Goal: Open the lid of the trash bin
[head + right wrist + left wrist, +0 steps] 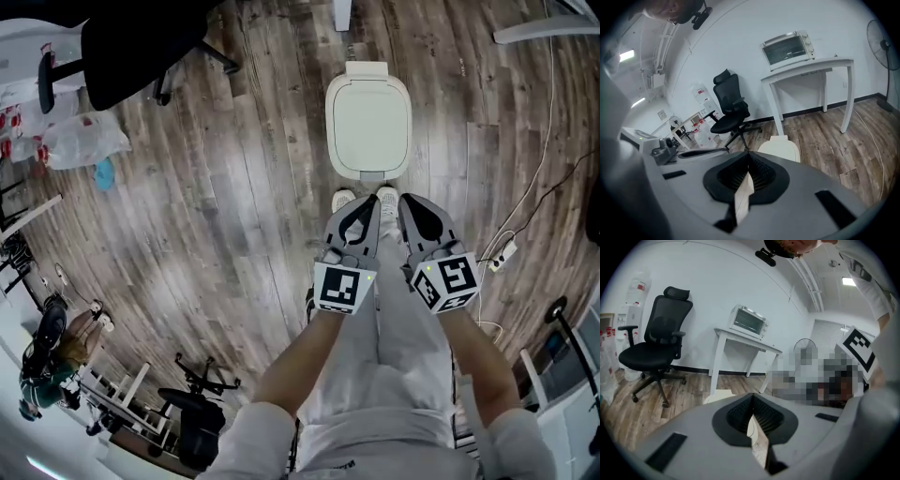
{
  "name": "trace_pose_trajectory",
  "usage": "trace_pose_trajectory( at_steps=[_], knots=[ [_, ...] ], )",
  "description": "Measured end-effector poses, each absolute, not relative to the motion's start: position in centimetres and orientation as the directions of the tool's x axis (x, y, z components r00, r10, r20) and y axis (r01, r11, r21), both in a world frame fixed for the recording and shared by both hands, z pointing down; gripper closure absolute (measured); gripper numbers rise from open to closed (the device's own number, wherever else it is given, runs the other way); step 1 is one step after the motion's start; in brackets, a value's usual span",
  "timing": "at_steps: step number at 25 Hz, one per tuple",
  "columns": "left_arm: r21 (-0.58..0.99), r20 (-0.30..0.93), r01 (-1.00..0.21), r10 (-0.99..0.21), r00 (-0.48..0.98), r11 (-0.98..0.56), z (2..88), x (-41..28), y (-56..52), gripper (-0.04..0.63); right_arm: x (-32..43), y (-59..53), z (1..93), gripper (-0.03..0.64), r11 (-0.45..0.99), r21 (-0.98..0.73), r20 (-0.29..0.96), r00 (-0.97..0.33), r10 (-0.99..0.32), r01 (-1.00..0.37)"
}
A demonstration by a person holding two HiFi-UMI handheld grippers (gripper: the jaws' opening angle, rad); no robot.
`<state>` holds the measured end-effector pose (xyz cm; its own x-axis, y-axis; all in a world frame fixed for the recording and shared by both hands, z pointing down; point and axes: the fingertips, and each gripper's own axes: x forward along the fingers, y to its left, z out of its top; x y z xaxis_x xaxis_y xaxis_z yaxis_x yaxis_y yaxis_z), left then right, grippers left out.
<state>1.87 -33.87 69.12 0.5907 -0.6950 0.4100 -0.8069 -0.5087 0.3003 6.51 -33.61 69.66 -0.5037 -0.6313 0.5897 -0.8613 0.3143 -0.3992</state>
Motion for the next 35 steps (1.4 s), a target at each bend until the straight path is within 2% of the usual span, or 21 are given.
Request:
trace_pose_trajectory(
  at_steps=[5, 14, 24, 35],
  knots=[
    [0.307, 0.466, -0.819, -0.673, 0.574, -0.485, 76.7, 2.6, -33.9, 0.594, 7.2, -33.1, 76.0, 0.600, 0.271, -0.426, 0.610, -0.495, -0.618, -0.863],
    [0.319, 0.561, -0.836, -0.623, 0.546, -0.446, 84.8, 3.7, -31.9, 0.594, 7.5, -30.6, 80.0, 0.600, 0.236, -0.470, 0.626, -0.510, -0.590, -0.850],
    [0.316, 0.611, -0.856, -0.602, 0.514, -0.410, 89.9, 4.1, -31.5, 0.594, 7.5, -29.8, 83.4, 0.600, 0.231, -0.482, 0.633, -0.518, -0.574, -0.845],
    [0.318, 0.635, -0.858, -0.582, 0.509, -0.403, 91.7, 4.0, -31.6, 0.594, 7.8, -29.9, 84.6, 0.600, 0.205, -0.484, 0.644, -0.505, -0.574, -0.851]
  ],
)
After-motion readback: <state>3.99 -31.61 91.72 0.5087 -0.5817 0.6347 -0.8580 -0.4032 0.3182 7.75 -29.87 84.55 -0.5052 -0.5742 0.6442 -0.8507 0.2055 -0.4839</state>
